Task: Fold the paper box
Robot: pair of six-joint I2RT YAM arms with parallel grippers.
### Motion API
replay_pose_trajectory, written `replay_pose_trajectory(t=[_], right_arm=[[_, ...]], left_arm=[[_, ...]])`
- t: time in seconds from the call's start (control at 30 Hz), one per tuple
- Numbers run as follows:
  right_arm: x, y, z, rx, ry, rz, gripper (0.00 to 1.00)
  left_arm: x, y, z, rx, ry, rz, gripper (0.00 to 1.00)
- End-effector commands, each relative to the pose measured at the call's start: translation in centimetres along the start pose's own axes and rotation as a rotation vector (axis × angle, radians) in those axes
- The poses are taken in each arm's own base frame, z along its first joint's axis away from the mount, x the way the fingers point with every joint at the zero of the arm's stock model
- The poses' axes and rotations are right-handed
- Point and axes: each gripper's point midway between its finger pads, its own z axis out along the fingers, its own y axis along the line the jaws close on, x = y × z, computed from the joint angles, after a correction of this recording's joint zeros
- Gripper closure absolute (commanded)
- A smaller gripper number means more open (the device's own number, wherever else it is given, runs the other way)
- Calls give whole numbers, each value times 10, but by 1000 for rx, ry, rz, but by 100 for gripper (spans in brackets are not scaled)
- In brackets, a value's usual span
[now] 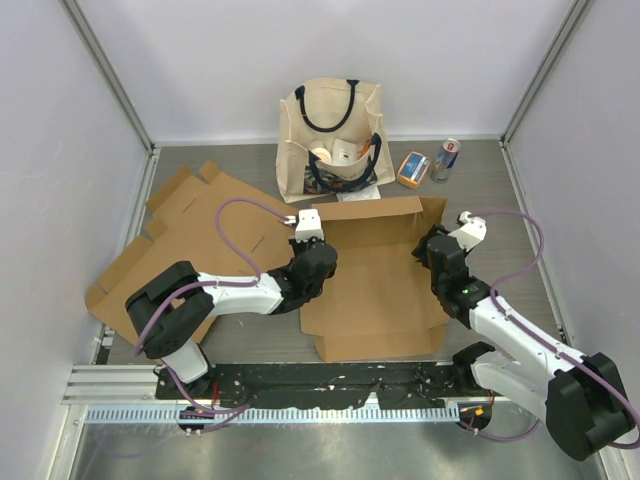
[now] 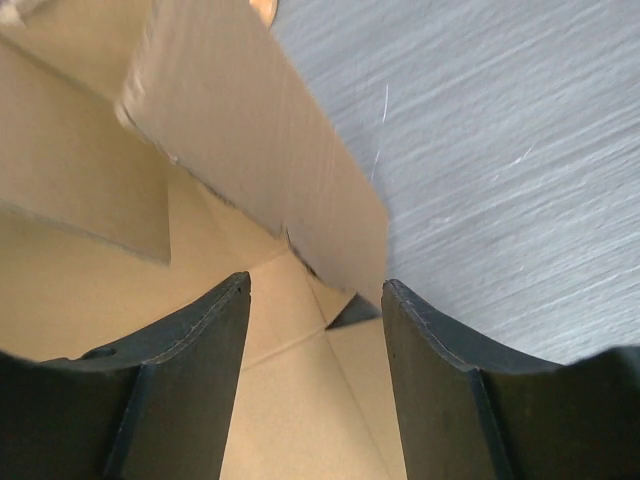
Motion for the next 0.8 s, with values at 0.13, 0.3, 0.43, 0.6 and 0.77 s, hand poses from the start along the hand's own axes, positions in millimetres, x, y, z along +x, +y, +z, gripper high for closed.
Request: replay_pose_trajectory(t=[0.13,0.3,0.43,0.6,0.77], right_arm=[[-44,-4,5,23,-79,-28,44],[-48,7,18,-25,-92,-69,51],[-40,17,30,-44,-51,-132,71],[-41,29,18,-55,-26,-91,99],[-21,33,3,-69,59,-96,99]], left_arm=[[8,-3,0,14,20,7,100],[9,-3,1,16,20,7,100],[9,-3,2,14,20,12,100],[7,-5,2,16,17,15,100],[7,-11,3,31,21,6,100]])
